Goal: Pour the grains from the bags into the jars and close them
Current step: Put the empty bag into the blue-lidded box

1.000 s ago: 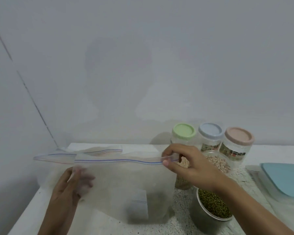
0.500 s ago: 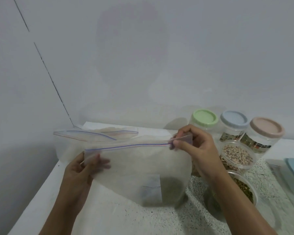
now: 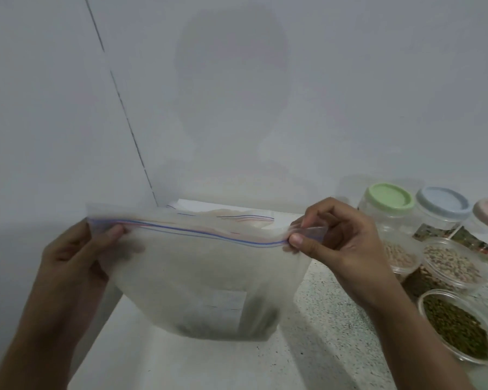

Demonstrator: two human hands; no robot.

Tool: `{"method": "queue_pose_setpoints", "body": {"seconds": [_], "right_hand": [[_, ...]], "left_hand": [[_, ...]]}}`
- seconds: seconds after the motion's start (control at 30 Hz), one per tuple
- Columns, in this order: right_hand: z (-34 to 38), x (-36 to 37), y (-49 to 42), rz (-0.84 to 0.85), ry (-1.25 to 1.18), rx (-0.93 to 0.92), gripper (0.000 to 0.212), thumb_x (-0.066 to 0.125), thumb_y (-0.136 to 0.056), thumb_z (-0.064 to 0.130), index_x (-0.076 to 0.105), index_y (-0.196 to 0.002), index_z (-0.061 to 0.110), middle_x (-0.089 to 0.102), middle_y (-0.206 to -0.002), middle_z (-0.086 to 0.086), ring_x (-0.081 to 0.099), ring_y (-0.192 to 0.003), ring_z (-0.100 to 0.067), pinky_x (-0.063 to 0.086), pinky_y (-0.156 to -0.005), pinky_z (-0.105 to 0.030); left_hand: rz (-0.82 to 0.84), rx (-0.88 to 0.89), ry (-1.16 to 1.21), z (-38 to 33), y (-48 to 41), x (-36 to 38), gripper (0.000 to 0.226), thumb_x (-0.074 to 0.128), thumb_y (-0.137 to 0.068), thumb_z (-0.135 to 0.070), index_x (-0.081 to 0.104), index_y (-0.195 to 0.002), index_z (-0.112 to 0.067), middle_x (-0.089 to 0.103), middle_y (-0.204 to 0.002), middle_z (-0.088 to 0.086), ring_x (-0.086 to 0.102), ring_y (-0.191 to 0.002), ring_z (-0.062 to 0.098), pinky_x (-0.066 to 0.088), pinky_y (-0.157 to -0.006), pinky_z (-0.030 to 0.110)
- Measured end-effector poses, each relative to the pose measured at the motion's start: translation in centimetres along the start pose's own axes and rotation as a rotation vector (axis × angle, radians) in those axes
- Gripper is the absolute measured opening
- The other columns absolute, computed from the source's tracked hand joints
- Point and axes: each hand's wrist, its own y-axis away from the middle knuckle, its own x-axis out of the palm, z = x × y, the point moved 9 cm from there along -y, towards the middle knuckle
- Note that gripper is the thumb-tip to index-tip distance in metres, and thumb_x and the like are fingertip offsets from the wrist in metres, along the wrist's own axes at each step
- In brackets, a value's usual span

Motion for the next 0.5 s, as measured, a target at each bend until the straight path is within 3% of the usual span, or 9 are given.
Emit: {"method": "queue_pose_setpoints", "body": {"seconds": [0.1, 0.2, 0.27, 0.37, 0.5], "right_hand": [[-2.2, 1.8, -0.2, 0.025, 0.047, 0.025, 0.013, 0.075, -0.078, -0.003, 0.066, -0.079, 0.006, 0.07, -0.084, -0.022, 0.073, -0.077, -0.034, 0.059, -0.073, -0.032], [-4.0, 2.6, -0.4, 0.023, 0.191, 0.033, 0.016, 0.073, -0.085, -0.009, 0.064, -0.082, 0.004, 0.069, -0.084, -0.015, 0.072, -0.076, -0.028, 0.057, -0.077, -0.032], [-4.8, 2.5, -0.7, 0.002, 0.329, 0.066, 0.018, 0.068, -0.089, -0.011, 0.064, -0.086, 0.007, 0.068, -0.085, -0.009, 0.072, -0.077, -0.023, 0.057, -0.078, -0.032], [-4.9, 3.2, -1.4, 0.047, 0.602, 0.086, 0.026, 0.068, -0.088, -0.003, 0.067, -0.095, 0.022, 0.069, -0.086, 0.003, 0.071, -0.085, -0.015, 0.056, -0.081, -0.029], [-3.9, 5.0, -2.8, 0.195, 0.851, 0.068, 0.03, 0.08, -0.081, 0.022, 0.067, -0.103, 0.038, 0.066, -0.08, 0.007, 0.065, -0.085, -0.007, 0.047, -0.073, -0.016]], "left_hand": [[-0.029, -0.078, -0.055, 1.7, -0.6, -2.5, 0.025, 0.055, -0.093, -0.004, 0.079, -0.092, -0.007, 0.077, -0.093, 0.009, 0.072, -0.086, 0.019, 0.057, -0.083, 0.029], [-0.058, -0.143, -0.166, 3.7, -0.6, -3.6, 0.015, 0.056, -0.097, -0.003, 0.07, -0.093, -0.003, 0.072, -0.083, 0.015, 0.068, -0.066, 0.02, 0.054, -0.064, 0.021], [-0.074, -0.159, -0.218, 4.2, -0.5, -4.1, 0.008, 0.063, -0.094, -0.01, 0.066, -0.101, -0.012, 0.071, -0.083, 0.017, 0.065, -0.063, 0.022, 0.052, -0.062, 0.023], [-0.021, -0.124, -0.344, 3.4, -1.1, -3.8, 0.036, 0.073, -0.082, -0.024, 0.059, -0.115, -0.02, 0.074, -0.084, 0.01, 0.067, -0.067, 0.021, 0.053, -0.062, 0.024], [0.146, 0.088, -0.705, 0.4, -2.5, -0.9, 0.044, 0.084, -0.07, -0.037, 0.061, -0.105, -0.022, 0.072, -0.099, -0.008, 0.072, -0.083, 0.01, 0.055, -0.068, 0.02]]}}
